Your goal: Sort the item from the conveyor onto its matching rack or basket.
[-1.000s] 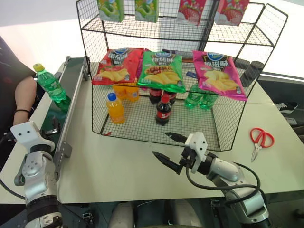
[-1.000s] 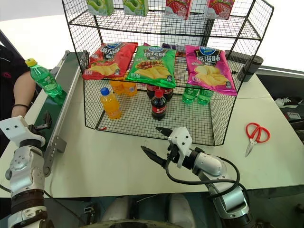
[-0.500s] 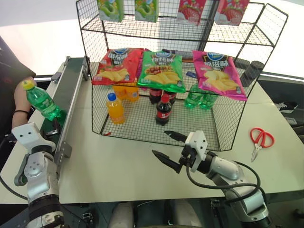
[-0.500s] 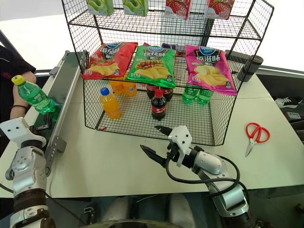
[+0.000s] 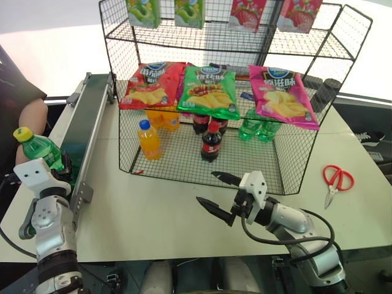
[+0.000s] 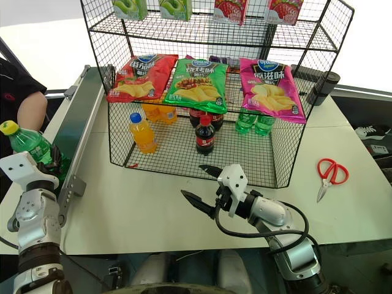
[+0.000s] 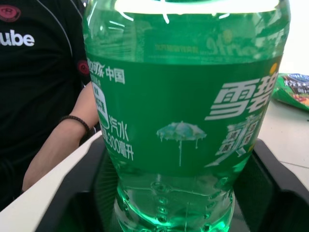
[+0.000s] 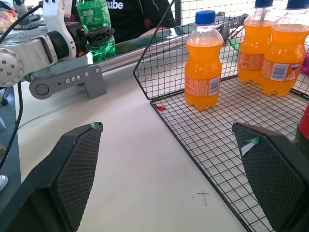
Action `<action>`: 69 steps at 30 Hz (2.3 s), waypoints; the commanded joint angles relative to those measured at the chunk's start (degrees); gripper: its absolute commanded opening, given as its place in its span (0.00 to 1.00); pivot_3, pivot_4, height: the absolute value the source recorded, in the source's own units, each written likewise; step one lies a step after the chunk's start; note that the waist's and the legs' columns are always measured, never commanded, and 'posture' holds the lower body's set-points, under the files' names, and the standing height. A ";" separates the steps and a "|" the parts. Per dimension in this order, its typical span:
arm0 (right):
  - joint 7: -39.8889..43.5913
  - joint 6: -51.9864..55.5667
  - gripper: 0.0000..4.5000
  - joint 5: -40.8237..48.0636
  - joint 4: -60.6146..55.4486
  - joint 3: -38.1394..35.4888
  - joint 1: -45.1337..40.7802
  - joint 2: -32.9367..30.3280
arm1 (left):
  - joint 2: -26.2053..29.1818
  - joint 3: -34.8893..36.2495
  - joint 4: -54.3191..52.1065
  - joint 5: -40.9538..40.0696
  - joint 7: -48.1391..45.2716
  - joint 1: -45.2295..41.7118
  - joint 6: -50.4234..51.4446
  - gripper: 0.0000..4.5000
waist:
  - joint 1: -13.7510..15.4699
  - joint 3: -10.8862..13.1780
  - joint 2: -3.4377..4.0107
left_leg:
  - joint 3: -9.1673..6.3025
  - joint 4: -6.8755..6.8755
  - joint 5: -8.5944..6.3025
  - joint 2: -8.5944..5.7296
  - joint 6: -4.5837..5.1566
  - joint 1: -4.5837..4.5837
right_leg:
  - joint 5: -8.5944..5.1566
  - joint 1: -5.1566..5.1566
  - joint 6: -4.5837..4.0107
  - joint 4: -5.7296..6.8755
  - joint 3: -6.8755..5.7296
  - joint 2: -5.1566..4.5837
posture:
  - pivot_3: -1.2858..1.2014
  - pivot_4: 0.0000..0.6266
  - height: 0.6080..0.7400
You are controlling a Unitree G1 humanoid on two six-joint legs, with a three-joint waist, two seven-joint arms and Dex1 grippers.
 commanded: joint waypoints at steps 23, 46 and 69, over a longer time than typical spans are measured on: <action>0.94 -0.70 1.00 1.71 -0.31 -2.49 -5.28 -0.59 | 4.93 -27.74 -27.53 -7.48 -37.99 4.42 6.65 0.60 | -0.07 0.04 0.05 | -0.01 0.04 0.03 -0.29 -0.04 -0.55 | -0.04 -0.36 -0.11 -0.14 -0.06 -0.29 | 0.52 0.24 1.00; -4.24 8.86 1.00 4.00 -4.82 -0.90 -9.74 1.19 | -4.31 -41.65 -9.32 -1.16 -55.98 -9.24 -2.42 0.60 | 0.02 0.06 0.10 | -0.16 0.31 0.03 -0.08 0.04 -0.67 | 0.08 -0.33 0.14 -0.08 -0.11 0.58 | 0.52 0.24 1.00; -8.00 3.58 0.66 0.58 -1.33 -4.49 -9.59 3.17 | -2.94 -40.71 -6.97 0.63 -55.51 -8.90 -1.89 0.99 | 0.09 0.06 0.10 | -0.18 0.36 0.04 -0.08 0.04 -0.66 | 0.08 -0.31 0.14 -0.04 -0.10 0.60 | 0.52 0.24 1.00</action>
